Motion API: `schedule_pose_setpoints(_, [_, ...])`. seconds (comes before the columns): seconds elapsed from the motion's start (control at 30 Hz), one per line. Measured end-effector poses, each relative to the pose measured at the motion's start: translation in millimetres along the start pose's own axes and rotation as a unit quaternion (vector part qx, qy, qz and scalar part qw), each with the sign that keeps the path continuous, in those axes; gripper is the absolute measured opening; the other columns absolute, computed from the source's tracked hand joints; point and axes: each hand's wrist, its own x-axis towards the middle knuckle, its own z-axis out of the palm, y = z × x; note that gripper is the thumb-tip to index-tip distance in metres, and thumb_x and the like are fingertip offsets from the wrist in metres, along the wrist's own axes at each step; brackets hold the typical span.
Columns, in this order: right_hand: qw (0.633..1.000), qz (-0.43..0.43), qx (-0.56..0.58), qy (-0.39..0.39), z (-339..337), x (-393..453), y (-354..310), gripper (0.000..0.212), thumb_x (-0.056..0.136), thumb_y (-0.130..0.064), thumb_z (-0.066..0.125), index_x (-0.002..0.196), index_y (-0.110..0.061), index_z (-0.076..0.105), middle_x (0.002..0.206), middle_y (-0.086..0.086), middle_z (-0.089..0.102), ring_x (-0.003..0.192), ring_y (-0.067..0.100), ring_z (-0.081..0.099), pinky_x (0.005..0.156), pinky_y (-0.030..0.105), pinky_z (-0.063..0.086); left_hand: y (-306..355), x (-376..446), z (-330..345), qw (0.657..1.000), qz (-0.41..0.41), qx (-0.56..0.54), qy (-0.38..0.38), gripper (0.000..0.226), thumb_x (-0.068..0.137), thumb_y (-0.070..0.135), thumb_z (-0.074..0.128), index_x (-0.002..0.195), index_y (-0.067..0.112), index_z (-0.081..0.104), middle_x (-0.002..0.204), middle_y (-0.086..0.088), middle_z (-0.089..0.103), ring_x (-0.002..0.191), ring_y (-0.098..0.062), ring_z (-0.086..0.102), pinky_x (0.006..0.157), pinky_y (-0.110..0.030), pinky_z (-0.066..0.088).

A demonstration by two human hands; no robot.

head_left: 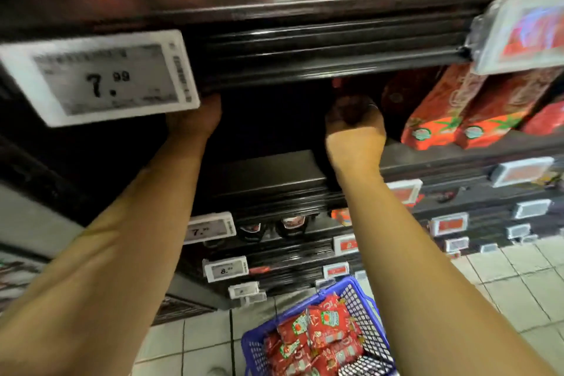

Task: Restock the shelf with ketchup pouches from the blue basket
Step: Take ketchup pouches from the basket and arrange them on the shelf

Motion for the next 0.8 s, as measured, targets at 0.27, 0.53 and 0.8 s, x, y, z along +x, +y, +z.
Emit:
schedule_pose_setpoints(0.27, [0.982,-0.028,-0.049,-0.178,-104.7,-34.0,8.3,0.028,0.087,0.001,0.057,0.092,-0.026,0.063,0.088,0.001,0.067,0.077,0.011,0.059,0.077,0.025,0.05,-6.5,-86.6,-30.6,0.994,0.072,-0.007,-0.082,0.027,0.09,0.012,0.069,0.117,0.012,0.07,0.121,-0.012,0.07,0.115,-0.031,0.062,0.099,-0.029,0.042])
schedule_pose_setpoints(0.53, [0.953,-0.065,-0.072,-0.286,-211.8,-45.7,74.1,0.022,0.085,-0.014,0.066,0.102,-0.028,0.062,0.096,-0.004,0.065,0.085,0.0,0.061,0.072,0.006,0.043,-3.1,-217.8,-44.0,0.993,0.091,-0.072,-0.002,0.019,0.092,0.014,0.062,0.105,0.026,0.068,0.116,0.008,0.065,0.115,-0.01,0.06,0.098,-0.024,0.048])
schedule_pose_setpoints(0.8, [0.861,0.161,-0.236,-0.42,-275.9,-69.6,212.7,0.008,0.086,-0.008,0.068,0.087,-0.016,0.065,0.092,0.004,0.071,0.083,0.015,0.064,0.085,0.02,0.052,-10.1,-379.1,41.6,0.965,-0.123,-0.119,-0.197,0.019,0.092,-0.007,0.06,0.099,0.008,0.069,0.101,-0.009,0.071,0.094,-0.023,0.066,0.085,-0.03,0.052])
